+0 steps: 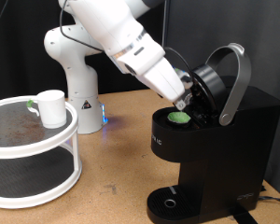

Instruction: Make a cup of coffee with the keurig machine

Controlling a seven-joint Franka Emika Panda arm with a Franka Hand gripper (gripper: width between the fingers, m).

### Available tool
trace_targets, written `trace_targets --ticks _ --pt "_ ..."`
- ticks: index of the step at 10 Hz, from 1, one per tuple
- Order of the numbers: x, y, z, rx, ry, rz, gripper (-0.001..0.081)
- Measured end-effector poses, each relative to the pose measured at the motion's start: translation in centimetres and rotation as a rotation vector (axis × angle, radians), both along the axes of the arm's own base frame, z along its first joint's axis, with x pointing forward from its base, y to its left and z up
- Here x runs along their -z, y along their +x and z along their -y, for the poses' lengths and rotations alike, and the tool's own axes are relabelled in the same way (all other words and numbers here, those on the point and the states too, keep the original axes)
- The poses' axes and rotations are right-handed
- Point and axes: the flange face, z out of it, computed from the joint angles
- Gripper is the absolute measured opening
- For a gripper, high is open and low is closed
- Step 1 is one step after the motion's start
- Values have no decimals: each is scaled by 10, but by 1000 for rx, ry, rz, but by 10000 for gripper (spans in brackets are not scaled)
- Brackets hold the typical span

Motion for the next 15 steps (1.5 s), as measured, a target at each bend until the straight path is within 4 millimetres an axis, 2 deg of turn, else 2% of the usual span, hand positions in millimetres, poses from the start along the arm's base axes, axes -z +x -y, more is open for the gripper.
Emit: trace_targets --ticks 1,4,6,12,15 --pt "-10 -4 6 0 22 4 799" --pt "-11 -6 8 0 39 14 799" --pt "-33 -10 16 18 126 47 799" --pt "-123 -16 33 17 230 133 799" --pt "-130 -13 33 64 260 165 799"
